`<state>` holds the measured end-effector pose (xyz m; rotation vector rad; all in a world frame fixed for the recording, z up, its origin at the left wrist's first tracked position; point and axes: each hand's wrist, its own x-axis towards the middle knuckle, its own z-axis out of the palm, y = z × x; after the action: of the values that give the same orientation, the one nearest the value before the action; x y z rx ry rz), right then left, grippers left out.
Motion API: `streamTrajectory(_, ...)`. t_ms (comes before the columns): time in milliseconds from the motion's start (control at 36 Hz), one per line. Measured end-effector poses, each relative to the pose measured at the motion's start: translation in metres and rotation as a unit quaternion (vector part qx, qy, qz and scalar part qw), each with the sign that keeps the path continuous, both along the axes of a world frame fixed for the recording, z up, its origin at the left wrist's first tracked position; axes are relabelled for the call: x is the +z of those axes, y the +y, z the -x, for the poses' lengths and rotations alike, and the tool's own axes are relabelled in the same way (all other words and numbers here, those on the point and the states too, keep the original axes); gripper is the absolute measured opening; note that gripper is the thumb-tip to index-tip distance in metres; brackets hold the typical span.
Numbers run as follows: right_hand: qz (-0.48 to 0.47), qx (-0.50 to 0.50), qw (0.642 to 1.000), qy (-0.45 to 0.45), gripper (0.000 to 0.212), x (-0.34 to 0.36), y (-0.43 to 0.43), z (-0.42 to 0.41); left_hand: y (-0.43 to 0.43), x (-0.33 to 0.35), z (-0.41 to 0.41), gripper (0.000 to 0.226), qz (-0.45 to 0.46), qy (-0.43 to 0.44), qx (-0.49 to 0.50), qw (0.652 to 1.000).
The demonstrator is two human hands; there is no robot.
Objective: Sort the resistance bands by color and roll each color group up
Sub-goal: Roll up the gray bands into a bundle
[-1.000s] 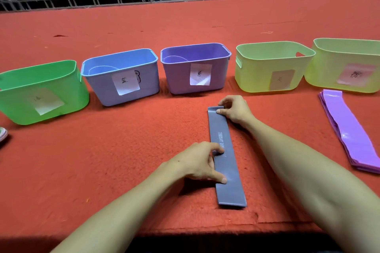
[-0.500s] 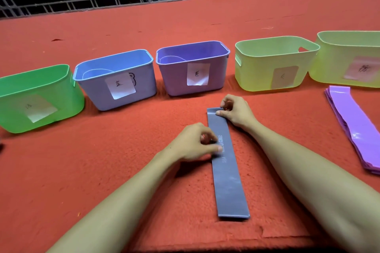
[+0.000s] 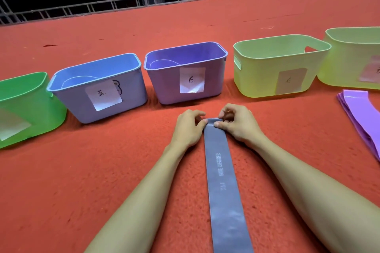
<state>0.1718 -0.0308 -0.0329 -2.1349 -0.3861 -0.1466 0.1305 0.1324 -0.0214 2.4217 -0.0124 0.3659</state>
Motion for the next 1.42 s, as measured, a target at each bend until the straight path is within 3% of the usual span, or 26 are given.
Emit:
streamTrajectory(194,-0.012,-0.001,1.000,-0.004,0.026,-0.002,0.000,-0.003,0.006,-0.007,-0.008,0.022,-0.020,0.000,-0.017,1.000)
streamTrajectory(417,-0.026,0.005,1.000,-0.009,0.026,-0.003,0.000,-0.004,0.008,-0.009,-0.012,0.010,0.041,-0.013,-0.011,0.999)
streamTrajectory(694,-0.083,0.012,0.996,-0.005,0.015,-0.003,0.000,-0.005,0.004,-0.008,-0.009,0.006,0.014,-0.047,-0.007,0.999)
streamTrajectory(944,-0.090,0.031,0.995,-0.014,0.017,-0.004,-0.001,-0.005,0.006,-0.007,-0.005,0.008,0.012,-0.095,-0.021,0.995)
streamTrajectory(1250,-0.026,0.066,0.997,0.029,0.013,0.000,-0.004,-0.006,0.007,-0.007,-0.004,0.010,0.020,-0.111,-0.040,0.993)
streamTrajectory(1417,-0.016,0.058,0.998,0.000,0.017,0.004,-0.004,-0.002,0.007,-0.007,-0.001,0.011,0.031,-0.110,-0.043,0.993)
